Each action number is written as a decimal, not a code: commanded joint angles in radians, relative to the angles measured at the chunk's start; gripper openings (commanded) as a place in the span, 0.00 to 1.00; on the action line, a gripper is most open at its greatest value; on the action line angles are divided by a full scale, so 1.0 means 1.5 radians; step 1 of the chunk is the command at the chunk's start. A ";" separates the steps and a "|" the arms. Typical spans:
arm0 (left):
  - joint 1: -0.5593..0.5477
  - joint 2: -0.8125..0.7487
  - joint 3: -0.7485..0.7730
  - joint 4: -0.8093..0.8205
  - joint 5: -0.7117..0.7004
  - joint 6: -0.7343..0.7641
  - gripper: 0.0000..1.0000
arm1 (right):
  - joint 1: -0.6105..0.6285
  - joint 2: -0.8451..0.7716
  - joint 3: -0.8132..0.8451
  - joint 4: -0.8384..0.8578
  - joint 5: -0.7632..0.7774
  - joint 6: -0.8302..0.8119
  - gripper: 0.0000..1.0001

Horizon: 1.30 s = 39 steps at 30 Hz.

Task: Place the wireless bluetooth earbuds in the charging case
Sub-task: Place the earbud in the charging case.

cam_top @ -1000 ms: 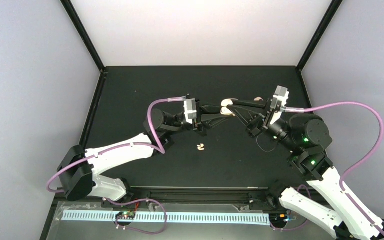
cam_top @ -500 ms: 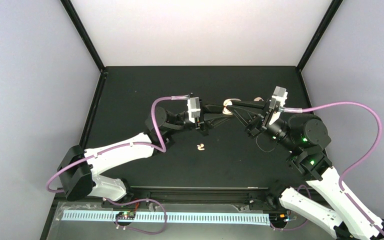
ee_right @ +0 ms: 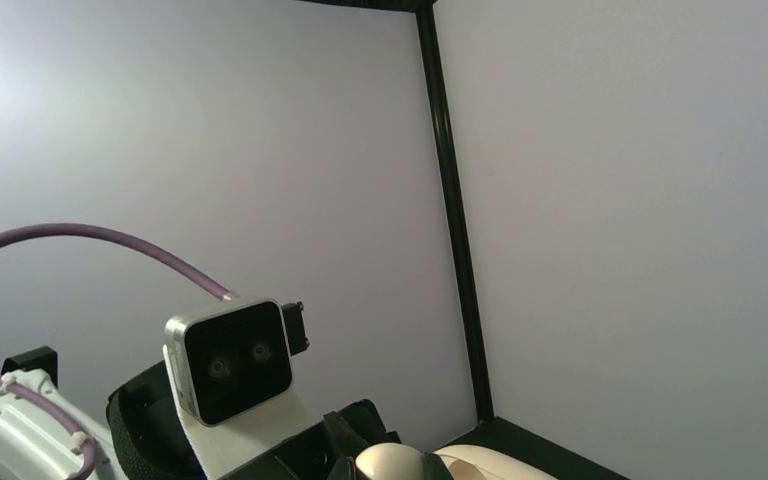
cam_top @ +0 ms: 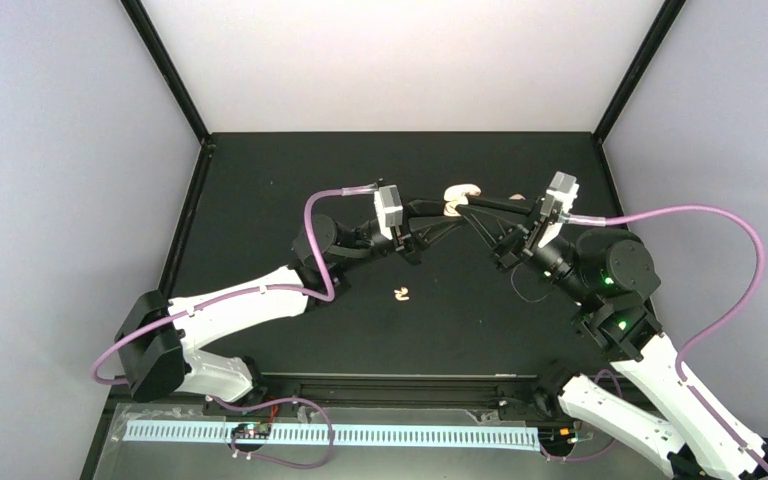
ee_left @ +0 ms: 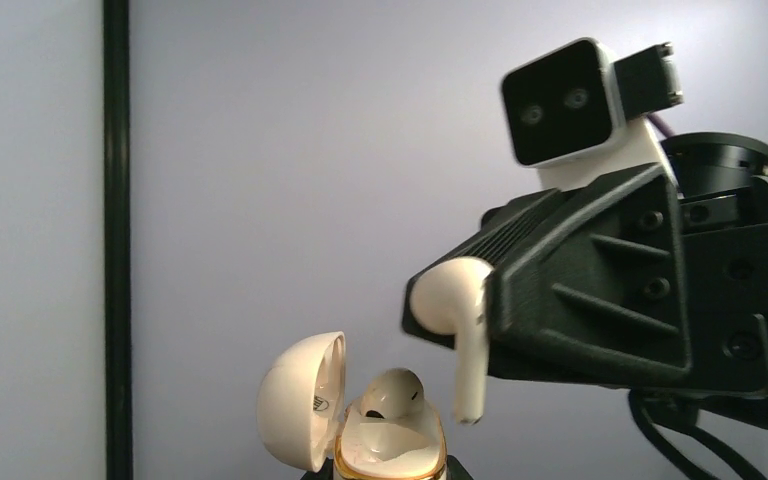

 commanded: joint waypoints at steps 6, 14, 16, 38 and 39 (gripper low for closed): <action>-0.011 0.005 0.031 0.011 -0.118 0.023 0.02 | 0.002 -0.008 -0.007 0.064 0.068 -0.004 0.09; -0.034 0.010 0.044 0.001 -0.161 0.091 0.02 | 0.001 0.002 -0.001 0.072 0.084 -0.010 0.09; -0.039 0.010 0.047 -0.005 -0.177 0.105 0.02 | 0.002 0.001 -0.001 0.073 0.091 -0.012 0.09; -0.069 0.048 0.112 -0.076 -0.252 0.181 0.02 | 0.001 0.017 0.005 0.075 0.123 -0.034 0.09; -0.070 0.048 0.112 -0.076 -0.252 0.183 0.01 | 0.002 0.016 0.005 0.076 0.126 -0.035 0.09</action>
